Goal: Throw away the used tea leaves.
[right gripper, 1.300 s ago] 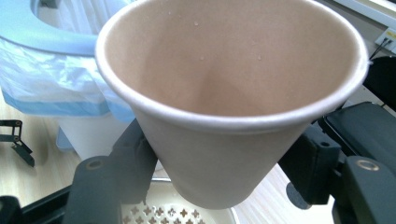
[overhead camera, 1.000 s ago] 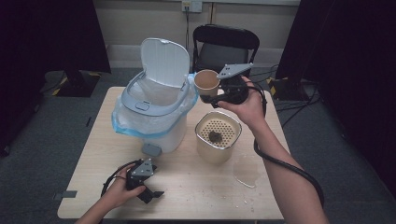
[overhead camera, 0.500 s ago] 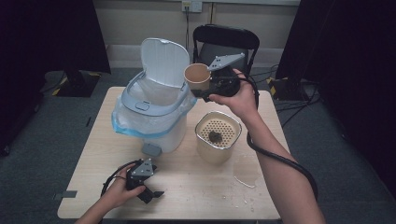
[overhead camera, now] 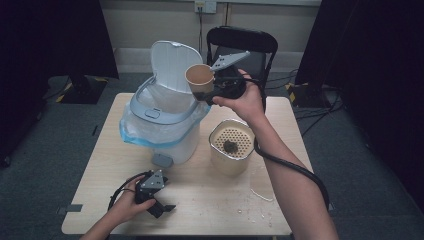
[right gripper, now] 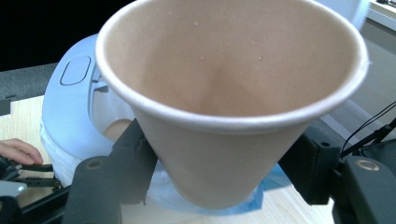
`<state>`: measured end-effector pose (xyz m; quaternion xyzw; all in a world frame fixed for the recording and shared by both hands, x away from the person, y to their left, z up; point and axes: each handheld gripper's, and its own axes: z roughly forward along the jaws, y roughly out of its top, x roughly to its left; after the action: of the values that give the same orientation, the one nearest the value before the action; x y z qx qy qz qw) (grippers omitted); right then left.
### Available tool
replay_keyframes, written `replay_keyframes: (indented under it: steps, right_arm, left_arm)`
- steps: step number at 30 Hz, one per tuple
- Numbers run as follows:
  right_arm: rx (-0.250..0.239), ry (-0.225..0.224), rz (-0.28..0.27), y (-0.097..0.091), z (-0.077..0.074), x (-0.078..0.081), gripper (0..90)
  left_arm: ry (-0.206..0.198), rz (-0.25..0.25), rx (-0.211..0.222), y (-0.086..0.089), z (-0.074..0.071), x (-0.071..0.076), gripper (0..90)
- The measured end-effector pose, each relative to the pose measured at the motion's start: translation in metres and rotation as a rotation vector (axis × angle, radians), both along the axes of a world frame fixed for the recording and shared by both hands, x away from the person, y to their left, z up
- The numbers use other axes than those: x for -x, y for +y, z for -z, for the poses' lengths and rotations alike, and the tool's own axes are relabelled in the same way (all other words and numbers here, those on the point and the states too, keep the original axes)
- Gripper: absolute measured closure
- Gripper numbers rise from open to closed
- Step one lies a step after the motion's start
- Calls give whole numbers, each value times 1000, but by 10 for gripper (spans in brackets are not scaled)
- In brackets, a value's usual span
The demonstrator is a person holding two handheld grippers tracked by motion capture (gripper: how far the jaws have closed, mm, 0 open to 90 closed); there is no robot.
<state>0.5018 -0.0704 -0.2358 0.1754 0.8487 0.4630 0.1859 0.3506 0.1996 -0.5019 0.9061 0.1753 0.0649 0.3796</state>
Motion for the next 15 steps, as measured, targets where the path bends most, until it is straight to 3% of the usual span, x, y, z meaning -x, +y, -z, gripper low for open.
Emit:
replay_keyframes:
  steps: [15]
  right_arm:
    - [-17,19,-22,32,5,-6,340]
  left_arm:
    - [0,0,0,0,0,0,0]
